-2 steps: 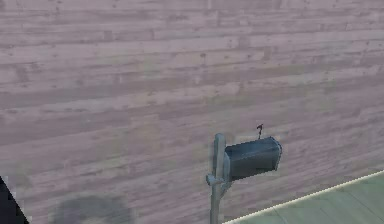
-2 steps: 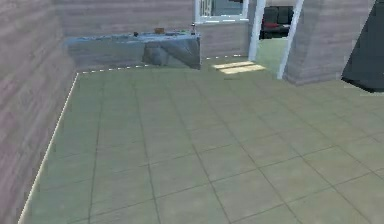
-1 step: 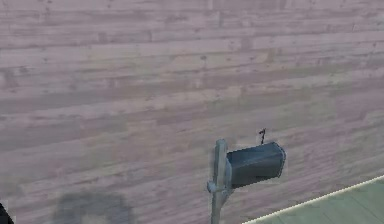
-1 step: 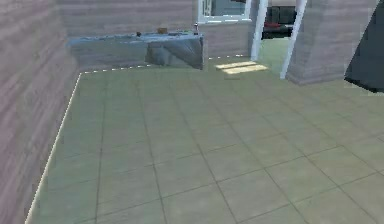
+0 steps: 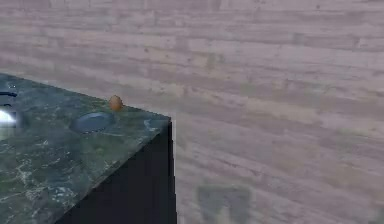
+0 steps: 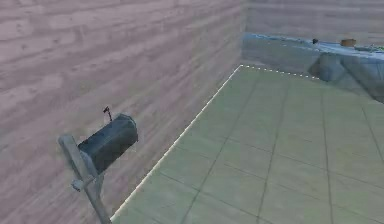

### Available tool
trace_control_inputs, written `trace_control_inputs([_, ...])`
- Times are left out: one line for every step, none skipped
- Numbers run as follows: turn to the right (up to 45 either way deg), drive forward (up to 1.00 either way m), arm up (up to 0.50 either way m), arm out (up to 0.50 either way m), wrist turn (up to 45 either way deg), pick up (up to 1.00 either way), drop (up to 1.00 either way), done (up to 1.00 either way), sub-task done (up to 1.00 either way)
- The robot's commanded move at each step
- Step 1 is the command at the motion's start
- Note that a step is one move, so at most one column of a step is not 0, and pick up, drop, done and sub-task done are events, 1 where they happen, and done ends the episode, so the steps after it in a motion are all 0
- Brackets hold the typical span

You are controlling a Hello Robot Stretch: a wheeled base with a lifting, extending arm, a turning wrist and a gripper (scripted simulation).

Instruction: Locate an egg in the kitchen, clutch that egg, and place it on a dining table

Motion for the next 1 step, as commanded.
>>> trace_control_inputs([-45.0, 0.00, 0.00, 0.00, 0.0, 0.00, 0.00, 0.00, 0.00])
